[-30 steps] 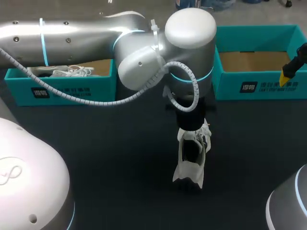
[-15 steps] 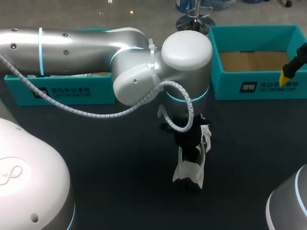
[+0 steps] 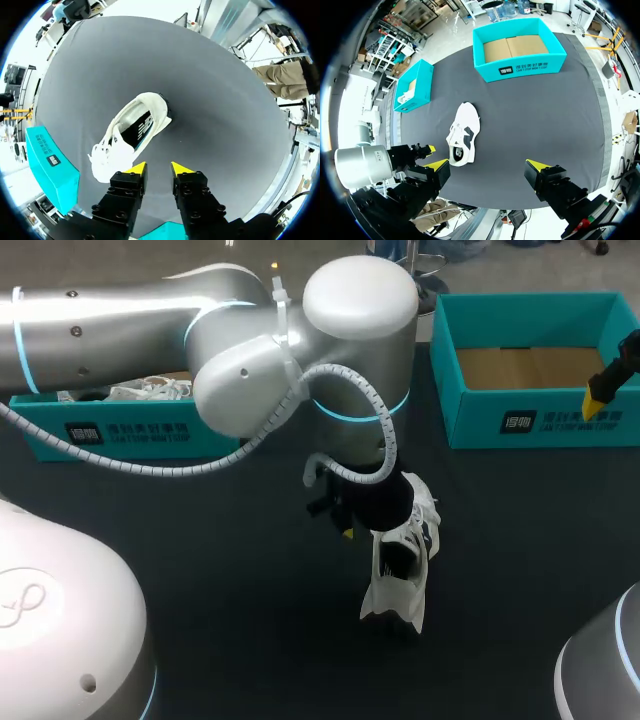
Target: Take the shoe out of the shoebox, open the shoe tongue, remove and reinsert the insole, then place the shoe into the shoebox
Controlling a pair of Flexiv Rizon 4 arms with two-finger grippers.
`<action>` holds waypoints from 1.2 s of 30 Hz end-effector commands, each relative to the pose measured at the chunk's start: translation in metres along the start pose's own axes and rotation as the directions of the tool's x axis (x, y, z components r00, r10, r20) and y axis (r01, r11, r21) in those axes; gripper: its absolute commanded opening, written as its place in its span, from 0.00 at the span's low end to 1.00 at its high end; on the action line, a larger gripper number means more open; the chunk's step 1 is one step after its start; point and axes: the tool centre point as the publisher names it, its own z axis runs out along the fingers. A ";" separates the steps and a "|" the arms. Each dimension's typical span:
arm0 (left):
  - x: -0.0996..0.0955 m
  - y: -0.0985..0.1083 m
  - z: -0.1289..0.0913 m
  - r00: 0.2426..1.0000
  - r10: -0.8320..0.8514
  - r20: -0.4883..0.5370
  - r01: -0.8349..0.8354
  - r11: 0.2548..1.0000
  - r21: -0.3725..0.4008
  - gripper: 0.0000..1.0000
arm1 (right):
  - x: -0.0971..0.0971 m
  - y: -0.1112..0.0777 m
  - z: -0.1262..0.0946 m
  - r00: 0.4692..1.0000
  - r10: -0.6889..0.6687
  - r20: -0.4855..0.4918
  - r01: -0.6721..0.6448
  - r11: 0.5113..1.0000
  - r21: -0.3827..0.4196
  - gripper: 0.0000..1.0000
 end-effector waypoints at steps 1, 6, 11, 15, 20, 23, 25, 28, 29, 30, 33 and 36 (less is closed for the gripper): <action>0.003 -0.001 -0.001 0.999 -0.037 0.006 0.037 0.999 -0.006 1.00 | 0.001 0.003 0.000 1.000 0.000 0.003 0.000 1.000 0.007 1.00; 0.003 -0.001 -0.001 0.999 -0.037 0.006 0.037 0.999 -0.006 1.00 | 0.001 0.003 0.000 1.000 0.000 0.003 0.000 1.000 0.007 1.00; 0.007 -0.001 -0.012 0.893 -0.436 -0.111 0.441 0.897 0.026 1.00 | 0.001 0.003 0.000 1.000 0.000 0.003 0.000 1.000 0.007 1.00; 0.024 -0.013 -0.017 0.735 -0.665 -0.132 0.673 0.739 0.026 1.00 | 0.001 0.003 0.000 1.000 0.000 0.003 0.000 1.000 0.007 1.00; 0.041 -0.035 -0.018 0.537 -0.829 -0.155 0.841 0.540 0.024 1.00 | 0.001 0.003 0.000 1.000 0.000 0.003 0.000 1.000 0.007 1.00; 0.043 -0.049 -0.012 0.486 -0.859 -0.164 0.872 0.489 0.021 1.00 | 0.001 0.003 0.000 1.000 0.000 0.003 0.000 1.000 0.007 1.00; 0.042 -0.057 -0.005 0.491 -0.852 -0.181 0.868 0.496 0.021 1.00 | 0.001 0.003 0.000 1.000 0.000 0.003 0.000 1.000 0.007 1.00; 0.036 -0.062 0.005 0.502 -0.838 -0.212 0.861 0.507 0.036 1.00 | 0.001 0.003 0.000 1.000 0.000 0.003 0.000 1.000 0.007 1.00; 0.034 -0.063 0.008 0.501 -0.834 -0.230 0.860 0.509 0.028 1.00 | 0.001 0.003 0.000 1.000 0.000 0.003 0.000 1.000 0.007 1.00; 0.030 -0.064 0.011 0.492 -0.833 -0.252 0.864 0.502 0.027 1.00 | 0.001 0.003 0.000 1.000 0.000 0.003 0.000 1.000 0.007 1.00; 0.021 -0.067 0.024 0.496 -0.828 -0.262 0.860 0.510 0.018 1.00 | 0.001 0.003 0.000 1.000 0.000 0.003 0.000 1.000 0.007 1.00; 0.011 -0.072 0.038 0.518 -0.815 -0.260 0.842 0.539 -0.010 1.00 | 0.001 0.003 0.000 1.000 0.000 0.003 0.000 1.000 0.007 1.00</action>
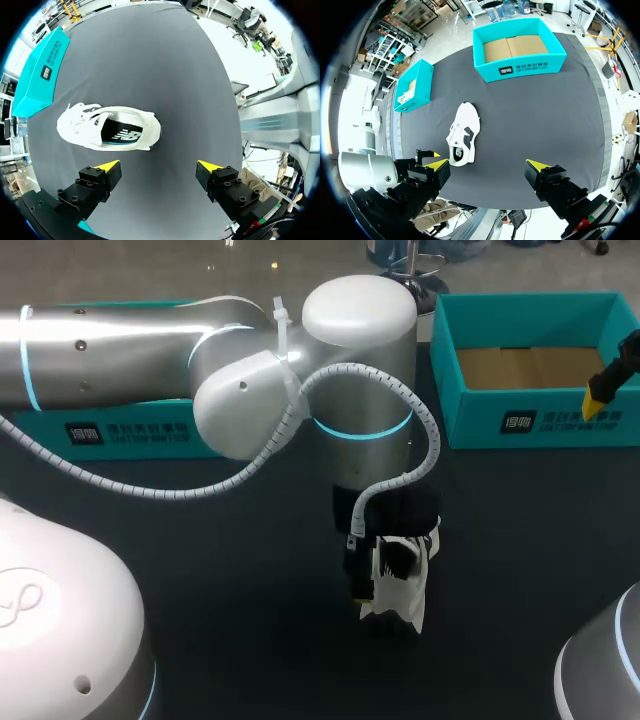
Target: Take the shoe out of the shoebox, open the shoe tongue, remove and reinsert the insole, then place the shoe into the shoebox
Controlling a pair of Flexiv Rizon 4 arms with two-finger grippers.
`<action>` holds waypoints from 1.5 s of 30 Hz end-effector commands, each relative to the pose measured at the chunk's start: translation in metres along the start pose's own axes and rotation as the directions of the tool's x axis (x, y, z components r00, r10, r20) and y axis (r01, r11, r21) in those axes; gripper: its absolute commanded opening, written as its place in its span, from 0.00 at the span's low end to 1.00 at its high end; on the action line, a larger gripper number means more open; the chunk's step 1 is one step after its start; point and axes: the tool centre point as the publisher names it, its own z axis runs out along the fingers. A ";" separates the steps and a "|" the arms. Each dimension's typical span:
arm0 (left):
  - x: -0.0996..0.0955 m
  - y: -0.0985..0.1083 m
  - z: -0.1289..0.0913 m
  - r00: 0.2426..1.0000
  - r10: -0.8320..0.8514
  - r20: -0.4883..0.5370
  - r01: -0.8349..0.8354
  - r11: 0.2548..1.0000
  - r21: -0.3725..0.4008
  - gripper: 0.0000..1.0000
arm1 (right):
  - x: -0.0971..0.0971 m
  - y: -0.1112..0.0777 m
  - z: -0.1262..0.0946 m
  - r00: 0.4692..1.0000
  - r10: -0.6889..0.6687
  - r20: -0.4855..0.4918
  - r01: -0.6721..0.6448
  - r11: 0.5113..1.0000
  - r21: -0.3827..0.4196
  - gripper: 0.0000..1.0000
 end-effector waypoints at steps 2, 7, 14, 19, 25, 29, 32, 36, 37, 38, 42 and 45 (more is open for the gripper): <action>-0.017 -0.027 0.037 0.990 -0.079 -0.119 0.073 0.996 -0.053 1.00 | 0.001 0.003 0.000 1.000 0.001 0.003 -0.001 1.000 0.007 1.00; -0.015 -0.040 0.055 0.992 -0.017 -0.125 0.006 0.996 -0.093 1.00 | 0.001 0.003 0.000 1.000 0.001 0.003 -0.001 1.000 0.007 1.00; -0.007 -0.046 0.050 0.996 0.032 -0.083 -0.039 0.995 -0.088 1.00 | 0.001 0.003 0.000 1.000 0.001 0.003 -0.001 1.000 0.007 1.00; -0.005 -0.048 0.057 0.996 0.045 -0.080 -0.053 0.992 -0.111 1.00 | 0.001 0.003 0.000 1.000 0.001 0.003 -0.001 1.000 0.007 1.00; -0.004 -0.043 0.059 0.995 0.060 -0.078 -0.069 0.990 -0.119 1.00 | 0.001 0.003 0.000 1.000 0.001 0.003 -0.001 1.000 0.007 1.00; -0.001 -0.040 0.058 0.994 0.084 -0.064 -0.091 0.988 -0.123 1.00 | 0.001 0.003 0.000 1.000 0.001 0.003 -0.001 1.000 0.007 1.00; 0.000 -0.037 0.058 0.993 0.101 -0.056 -0.107 0.985 -0.132 1.00 | 0.001 0.003 0.000 1.000 0.001 0.003 -0.001 1.000 0.007 1.00; -0.001 -0.033 0.059 0.992 0.115 -0.049 -0.121 0.983 -0.136 1.00 | 0.001 0.003 0.000 1.000 0.001 0.003 -0.001 1.000 0.007 1.00; -0.001 -0.032 0.058 0.992 0.118 -0.041 -0.122 0.983 -0.137 1.00 | 0.001 0.003 0.000 1.000 0.001 0.003 -0.001 1.000 0.007 1.00; -0.001 -0.031 0.058 0.993 0.116 -0.032 -0.119 0.983 -0.137 1.00 | 0.001 0.003 0.000 1.000 0.001 0.003 -0.001 1.000 0.007 1.00; -0.002 -0.029 0.061 0.993 0.118 -0.021 -0.120 0.983 -0.141 1.00 | 0.001 0.003 0.000 1.000 0.001 0.003 -0.001 1.000 0.007 1.00; -0.003 -0.029 0.066 0.992 0.122 -0.016 -0.123 0.982 -0.146 0.57 | 0.001 0.003 0.000 1.000 0.001 0.003 -0.001 1.000 0.007 1.00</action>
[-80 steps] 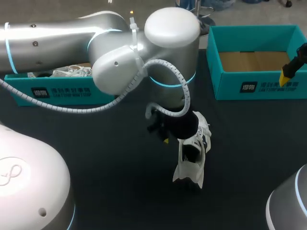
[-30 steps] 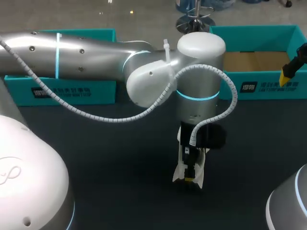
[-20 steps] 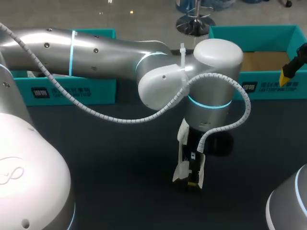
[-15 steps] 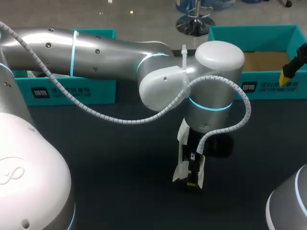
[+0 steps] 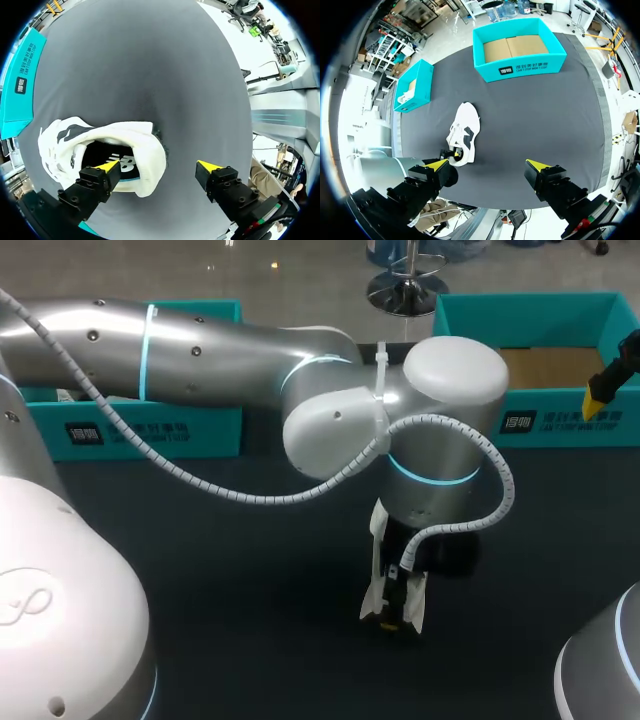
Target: Take the shoe out of the shoebox, open the shoe tongue, remove and reinsert the insole, then place the shoe into the shoebox
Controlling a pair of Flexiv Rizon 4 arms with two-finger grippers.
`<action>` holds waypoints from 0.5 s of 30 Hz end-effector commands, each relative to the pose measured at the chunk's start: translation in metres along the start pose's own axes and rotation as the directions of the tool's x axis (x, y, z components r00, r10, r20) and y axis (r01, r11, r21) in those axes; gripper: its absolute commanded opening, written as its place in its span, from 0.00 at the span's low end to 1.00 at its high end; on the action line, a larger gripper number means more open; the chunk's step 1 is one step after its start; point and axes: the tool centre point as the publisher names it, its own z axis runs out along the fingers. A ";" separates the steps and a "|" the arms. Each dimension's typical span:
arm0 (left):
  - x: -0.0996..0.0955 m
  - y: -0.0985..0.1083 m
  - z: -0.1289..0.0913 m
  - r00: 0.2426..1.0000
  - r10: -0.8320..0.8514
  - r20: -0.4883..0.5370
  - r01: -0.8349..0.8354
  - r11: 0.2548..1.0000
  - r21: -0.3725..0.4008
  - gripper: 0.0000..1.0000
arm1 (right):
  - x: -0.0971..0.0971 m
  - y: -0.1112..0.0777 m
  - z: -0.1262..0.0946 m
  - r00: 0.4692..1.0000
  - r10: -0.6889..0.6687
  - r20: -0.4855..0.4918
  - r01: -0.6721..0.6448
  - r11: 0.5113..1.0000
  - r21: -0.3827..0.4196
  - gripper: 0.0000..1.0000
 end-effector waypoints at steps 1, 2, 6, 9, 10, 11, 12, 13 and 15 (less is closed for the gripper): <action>0.001 0.001 0.006 1.000 0.002 0.007 -0.002 1.000 0.002 0.40 | 0.001 0.003 0.000 1.000 0.000 0.003 0.000 1.000 0.007 1.00; 0.002 0.001 0.007 1.000 0.000 0.010 0.000 1.000 0.001 0.19 | 0.001 0.003 0.000 1.000 0.000 0.003 0.000 1.000 0.007 1.00; 0.004 0.000 0.009 1.000 0.010 0.008 -0.010 1.000 0.007 0.00 | 0.001 0.003 0.000 1.000 0.000 0.003 0.000 1.000 0.007 1.00; 0.006 -0.001 0.010 1.000 0.017 0.008 -0.017 1.000 0.008 0.00 | 0.001 0.003 0.000 1.000 0.000 0.003 0.000 1.000 0.007 1.00; 0.007 -0.001 0.009 1.000 0.019 0.008 -0.019 1.000 0.009 0.00 | 0.001 0.003 0.000 1.000 0.000 0.003 0.000 1.000 0.007 1.00; 0.009 0.000 0.008 1.000 0.023 0.012 -0.023 1.000 0.010 0.00 | 0.001 0.003 0.000 1.000 0.000 0.003 0.000 1.000 0.007 1.00; 0.009 0.000 0.007 1.000 0.026 0.013 -0.026 1.000 0.012 0.00 | 0.001 0.003 0.000 1.000 0.000 0.003 0.000 1.000 0.007 1.00; 0.010 0.001 0.006 1.000 0.027 0.016 -0.027 1.000 0.015 0.00 | 0.001 0.003 0.000 1.000 0.000 0.003 0.000 1.000 0.007 1.00; 0.012 0.003 0.003 0.999 0.028 0.020 -0.028 0.999 0.020 0.00 | 0.001 0.003 0.000 1.000 0.000 0.003 0.000 1.000 0.007 1.00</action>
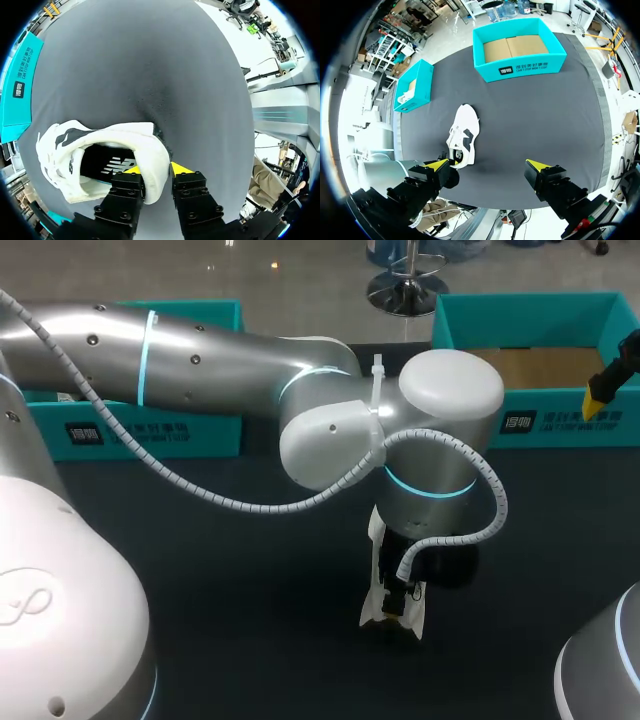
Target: Take the shoe out of the shoebox, open the shoe tongue, remove and reinsert the insole, then place the shoe into the shoebox
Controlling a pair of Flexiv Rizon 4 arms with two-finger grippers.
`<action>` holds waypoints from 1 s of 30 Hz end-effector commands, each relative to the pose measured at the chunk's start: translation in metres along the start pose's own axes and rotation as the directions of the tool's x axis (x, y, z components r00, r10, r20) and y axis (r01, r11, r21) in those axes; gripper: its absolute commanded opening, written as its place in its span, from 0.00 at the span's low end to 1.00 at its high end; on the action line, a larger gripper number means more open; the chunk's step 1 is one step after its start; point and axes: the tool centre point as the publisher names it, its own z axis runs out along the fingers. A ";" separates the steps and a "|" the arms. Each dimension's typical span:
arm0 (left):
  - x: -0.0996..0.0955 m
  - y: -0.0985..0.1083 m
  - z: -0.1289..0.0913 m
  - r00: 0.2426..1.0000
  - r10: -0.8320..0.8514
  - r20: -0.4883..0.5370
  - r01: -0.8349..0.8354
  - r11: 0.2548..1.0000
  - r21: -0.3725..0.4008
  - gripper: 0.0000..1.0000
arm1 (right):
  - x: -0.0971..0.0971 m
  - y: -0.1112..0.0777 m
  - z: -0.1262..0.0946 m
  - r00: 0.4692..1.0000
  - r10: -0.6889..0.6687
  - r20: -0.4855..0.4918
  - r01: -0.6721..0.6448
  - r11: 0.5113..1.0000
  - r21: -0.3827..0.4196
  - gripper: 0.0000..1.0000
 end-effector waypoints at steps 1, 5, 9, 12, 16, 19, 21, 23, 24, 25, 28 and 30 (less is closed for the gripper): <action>0.005 0.006 -0.007 1.000 0.003 0.013 -0.003 1.000 0.017 0.00 | 0.001 0.003 0.000 1.000 0.000 0.003 0.000 1.000 0.007 1.00; 0.009 0.013 -0.021 1.000 0.006 0.023 -0.007 1.000 0.024 0.00 | 0.001 0.003 0.000 1.000 0.000 0.003 0.000 1.000 0.007 1.00; 0.015 0.023 -0.048 1.000 0.015 0.020 -0.015 0.999 0.039 0.00 | 0.001 0.003 0.000 1.000 0.000 0.003 0.000 1.000 0.007 1.00; 0.021 0.030 -0.073 0.999 0.030 0.017 -0.031 0.999 0.045 0.00 | 0.001 0.003 0.000 1.000 0.000 0.003 0.000 1.000 0.007 1.00; 0.027 0.038 -0.107 0.998 0.063 0.010 -0.063 0.998 0.028 0.00 | 0.001 0.003 0.000 1.000 0.000 0.003 0.000 1.000 0.007 1.00; 0.032 0.044 -0.132 0.997 0.081 0.014 -0.082 0.996 0.047 0.00 | 0.001 0.003 0.000 1.000 0.000 0.003 0.000 1.000 0.007 1.00; 0.033 0.048 -0.145 0.997 0.081 0.015 -0.082 0.995 0.053 0.00 | 0.001 0.003 0.000 1.000 0.000 0.003 0.000 1.000 0.007 1.00; 0.033 0.051 -0.158 0.996 0.089 0.023 -0.091 0.994 0.066 0.00 | 0.001 0.003 0.000 1.000 0.000 0.003 0.000 1.000 0.007 1.00; 0.033 0.052 -0.164 0.996 0.089 0.023 -0.090 0.994 0.064 0.00 | 0.001 0.003 0.000 1.000 0.000 0.003 0.000 1.000 0.007 1.00; 0.031 0.054 -0.169 0.995 0.096 0.021 -0.097 0.992 0.078 0.00 | 0.001 0.003 0.000 1.000 0.000 0.003 0.000 1.000 0.007 1.00; 0.027 0.055 -0.184 0.996 0.070 0.046 -0.073 0.995 0.073 0.00 | 0.001 0.003 0.000 1.000 0.000 0.003 0.000 1.000 0.007 1.00; 0.024 0.055 -0.190 0.996 0.071 0.056 -0.075 0.994 0.073 0.00 | 0.001 0.003 0.000 1.000 0.000 0.003 0.000 1.000 0.007 1.00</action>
